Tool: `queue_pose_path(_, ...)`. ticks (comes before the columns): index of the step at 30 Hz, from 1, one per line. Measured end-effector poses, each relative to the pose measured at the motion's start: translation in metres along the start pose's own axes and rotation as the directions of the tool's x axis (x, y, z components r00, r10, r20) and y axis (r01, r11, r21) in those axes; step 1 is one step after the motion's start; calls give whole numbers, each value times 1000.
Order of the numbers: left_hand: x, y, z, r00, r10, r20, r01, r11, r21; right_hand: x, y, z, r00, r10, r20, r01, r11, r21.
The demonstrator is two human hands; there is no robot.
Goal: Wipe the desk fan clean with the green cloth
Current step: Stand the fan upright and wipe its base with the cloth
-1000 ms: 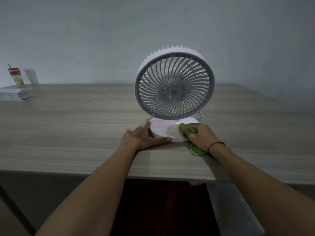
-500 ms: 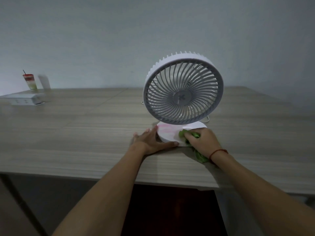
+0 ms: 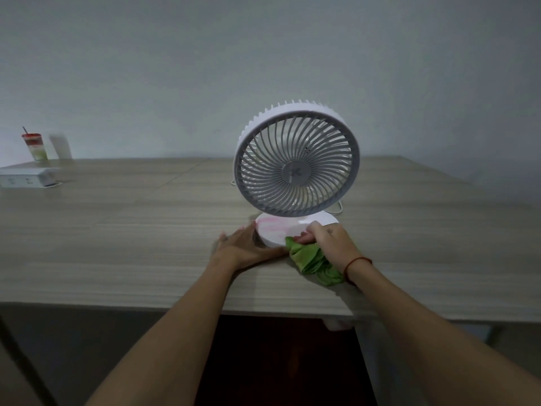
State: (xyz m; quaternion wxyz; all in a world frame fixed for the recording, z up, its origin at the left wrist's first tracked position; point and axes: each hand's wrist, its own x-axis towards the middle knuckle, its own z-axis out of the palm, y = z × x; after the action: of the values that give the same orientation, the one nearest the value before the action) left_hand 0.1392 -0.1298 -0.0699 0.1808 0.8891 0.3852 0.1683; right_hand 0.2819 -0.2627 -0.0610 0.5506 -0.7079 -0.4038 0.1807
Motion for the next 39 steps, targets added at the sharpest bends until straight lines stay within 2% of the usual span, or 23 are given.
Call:
queue_pose_path(2, -9, 3, 2, 998, -2, -68, 0, 1000, -25, -8, -8, -9, 998, 6, -62, 0, 995, 95)
queue_pose_path(4, -17, 8, 7, 979, -59, -196, 45, 996, -74, -11, -10, -21, 969, 13, -248, 5, 997, 75)
queue_pose_path(5, -20, 12, 10, 963, -109, -248, 77, 988, -136, -10, -6, -26, 937, 16, -350, -18, 1000, -4)
queue_pose_path(7, -28, 24, 16, 951, -178, -253, 99, 950, -295, -11, 2, -33, 883, 41, -467, -182, 948, -261)
queue_pose_path(9, -33, 41, 22, 961, -195, -197, 113, 925, -363, -16, 11, -33, 880, 132, -456, -365, 801, -474)
queue_pose_path(10, -34, 49, 26, 962, -209, -177, 137, 926, -350, -19, 13, -31, 885, 171, -433, -404, 743, -534)
queue_pose_path(12, -34, 58, 31, 957, -235, -172, 174, 935, -309, -19, 14, -29, 907, 210, -366, -399, 711, -579)
queue_pose_path(15, -34, 59, 34, 958, -220, -182, 170, 952, -254, -15, 10, -28, 935, 240, -261, -346, 783, -517)
queue_pose_path(17, -32, 56, 33, 965, -207, -161, 161, 951, -263, -14, 10, -26, 952, 228, -202, -291, 878, -381)
queue_pose_path(20, -30, 55, 32, 973, -187, -133, 119, 908, -402, -16, 9, -22, 968, 184, -170, -212, 963, -166)
queue_pose_path(23, -30, 57, 31, 972, -198, -126, 73, 766, -639, -16, 7, -23, 963, 191, -190, -181, 981, 72)
queue_pose_path(26, -32, 59, 30, 951, -271, -150, 44, 598, -800, -15, 2, -23, 956, 260, -133, -226, 947, 228)
queue_pose_path(28, -34, 59, 27, 928, -337, -158, 50, 534, -844, -14, 6, -23, 955, 284, -82, -259, 937, 235)
queue_pose_path(32, -36, 55, 23, 918, -375, -129, 83, 499, -862, -17, 7, -18, 962, 274, -16, -269, 952, 148)
queue_pose_path(36, -39, 55, 19, 953, -280, -113, 77, 589, -804, -21, 1, -17, 968, 243, -59, -241, 970, 33)
queue_pose_path(39, -37, 51, 13, 954, -247, -169, 51, 692, -720, -18, 2, -16, 965, 212, -153, -220, 975, -36)
